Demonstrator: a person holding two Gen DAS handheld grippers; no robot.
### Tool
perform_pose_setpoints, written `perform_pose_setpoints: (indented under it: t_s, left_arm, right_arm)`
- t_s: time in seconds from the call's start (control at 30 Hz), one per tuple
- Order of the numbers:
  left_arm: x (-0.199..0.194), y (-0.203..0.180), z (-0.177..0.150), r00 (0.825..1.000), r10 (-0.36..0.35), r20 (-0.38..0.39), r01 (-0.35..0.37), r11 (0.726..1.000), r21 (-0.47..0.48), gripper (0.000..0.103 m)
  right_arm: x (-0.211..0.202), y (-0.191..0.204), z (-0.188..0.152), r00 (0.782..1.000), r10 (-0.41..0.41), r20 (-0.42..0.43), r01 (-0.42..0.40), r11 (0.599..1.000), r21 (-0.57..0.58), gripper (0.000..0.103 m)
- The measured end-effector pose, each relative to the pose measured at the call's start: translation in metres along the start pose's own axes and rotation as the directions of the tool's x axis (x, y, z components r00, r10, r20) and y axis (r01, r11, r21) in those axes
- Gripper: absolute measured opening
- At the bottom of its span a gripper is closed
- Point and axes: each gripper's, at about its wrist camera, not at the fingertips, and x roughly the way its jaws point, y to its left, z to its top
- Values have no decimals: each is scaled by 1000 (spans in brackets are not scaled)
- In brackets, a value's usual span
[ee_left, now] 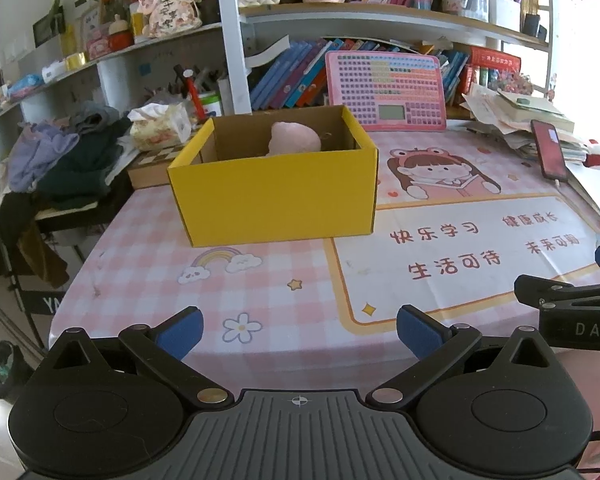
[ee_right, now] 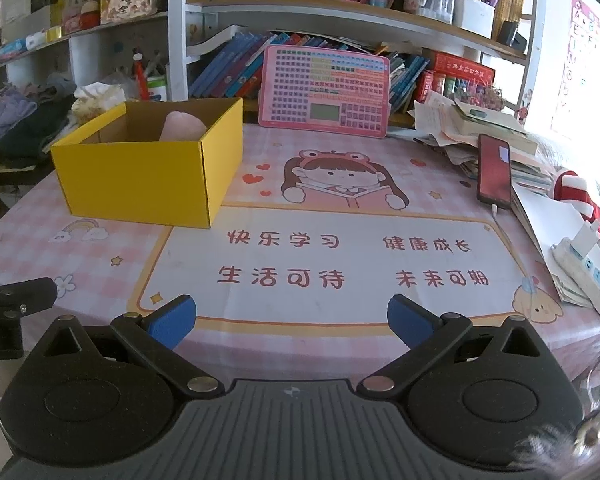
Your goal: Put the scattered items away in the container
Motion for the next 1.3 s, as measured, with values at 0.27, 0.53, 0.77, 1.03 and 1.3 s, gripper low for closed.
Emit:
perform_pose_setpoints:
  t_s: [0.27, 0.53, 0.77, 1.03, 1.3]
  left_arm:
    - [1, 0, 1, 1000, -4, 2, 4, 1000, 3, 103]
    - [4, 1, 1, 1000, -17, -11, 17, 1000, 2, 103]
    - [4, 2, 1, 1000, -22, -9, 22, 1000, 5, 103]
    - [4, 2, 2, 1000, -25, -8, 25, 1000, 6, 103]
    - [5, 2, 3, 999, -31, -12, 31, 999, 13, 103]
  right_arm:
    - [1, -1, 1, 1000, -1, 4, 1, 1000, -4, 103]
    - [1, -1, 2, 1000, 0, 6, 0, 1000, -3, 103]
    - [2, 1, 2, 1000, -2, 8, 2, 1000, 2, 103]
    - [3, 1, 2, 1000, 0, 8, 0, 1000, 7, 103]
    - [3, 1, 3, 1000, 0, 6, 0, 1000, 9, 103]
